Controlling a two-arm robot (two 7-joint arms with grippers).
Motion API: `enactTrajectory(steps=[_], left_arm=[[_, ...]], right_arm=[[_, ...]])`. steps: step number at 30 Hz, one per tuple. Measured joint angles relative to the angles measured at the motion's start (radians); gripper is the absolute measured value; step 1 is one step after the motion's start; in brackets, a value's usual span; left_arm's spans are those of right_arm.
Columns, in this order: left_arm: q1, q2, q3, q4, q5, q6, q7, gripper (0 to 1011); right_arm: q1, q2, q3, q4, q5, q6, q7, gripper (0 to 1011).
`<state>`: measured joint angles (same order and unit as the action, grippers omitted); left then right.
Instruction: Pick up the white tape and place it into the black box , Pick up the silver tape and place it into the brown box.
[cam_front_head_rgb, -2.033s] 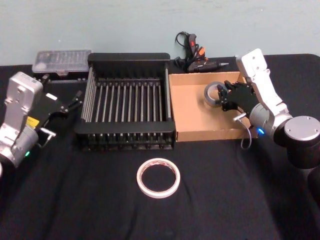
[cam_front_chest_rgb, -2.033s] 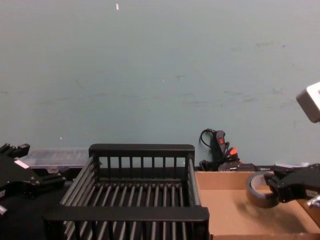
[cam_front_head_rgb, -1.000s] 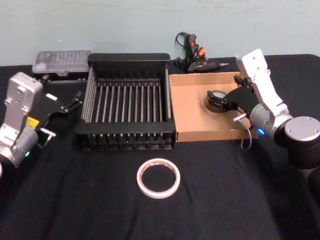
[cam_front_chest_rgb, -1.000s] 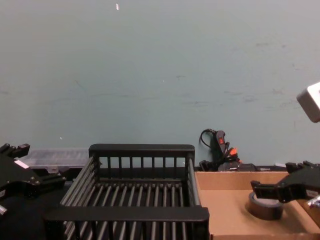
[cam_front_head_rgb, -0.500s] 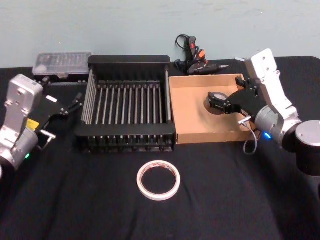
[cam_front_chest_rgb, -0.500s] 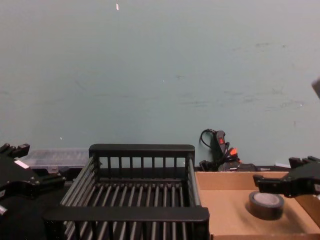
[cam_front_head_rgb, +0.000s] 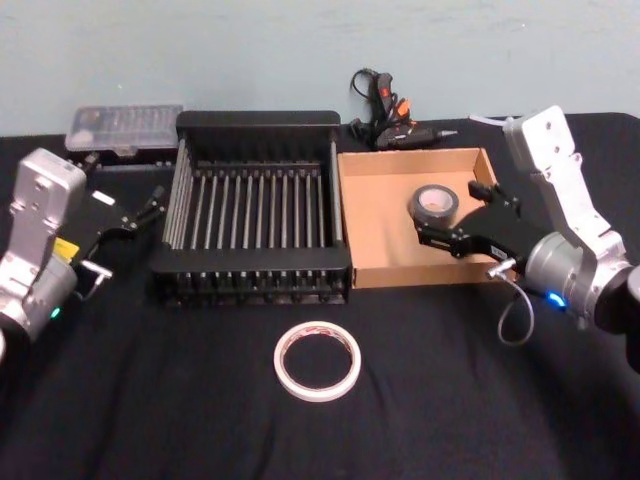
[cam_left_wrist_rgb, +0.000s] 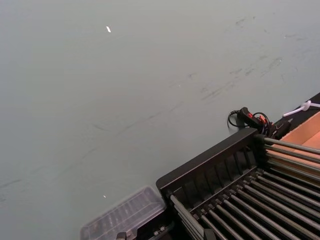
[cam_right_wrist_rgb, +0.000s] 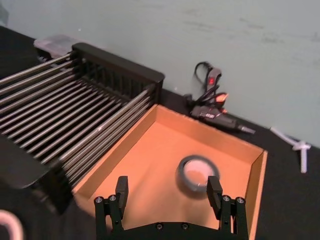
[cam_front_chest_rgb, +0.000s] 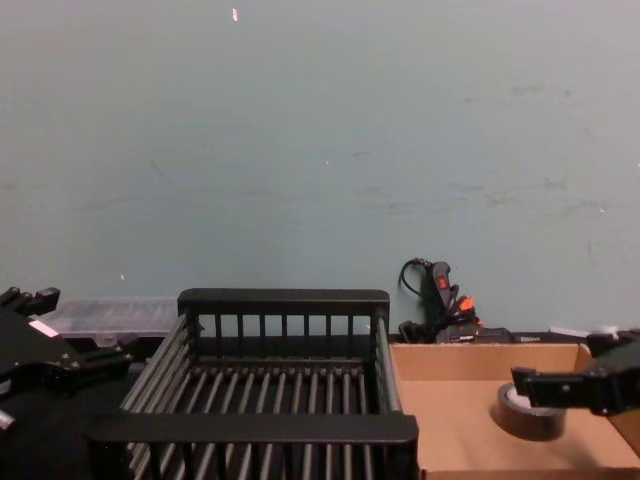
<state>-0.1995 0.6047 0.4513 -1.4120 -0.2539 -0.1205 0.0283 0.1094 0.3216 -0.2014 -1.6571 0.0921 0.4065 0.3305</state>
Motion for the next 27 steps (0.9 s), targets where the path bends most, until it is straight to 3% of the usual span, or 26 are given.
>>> enactTrajectory(steps=[3,10,18,27], left_arm=[[0.000,0.000,0.000,0.000,0.000,0.000,0.000,1000],[0.000,0.000,0.000,0.000,0.000,0.000,0.000,1001],[0.000,0.000,0.000,0.000,0.000,0.000,0.000,1000],[0.000,0.000,0.000,0.000,0.000,0.000,0.000,1001]], right_arm=[[-0.034,0.014,0.002,-0.056,0.022,0.057,0.004,1002],[-0.093,0.035,0.005,-0.132,0.057,0.126,0.005,1002],[-0.145,0.059,-0.007,-0.187,0.087,0.158,0.015,1002],[-0.164,0.089,-0.053,-0.215,0.104,0.174,0.037,1002]])
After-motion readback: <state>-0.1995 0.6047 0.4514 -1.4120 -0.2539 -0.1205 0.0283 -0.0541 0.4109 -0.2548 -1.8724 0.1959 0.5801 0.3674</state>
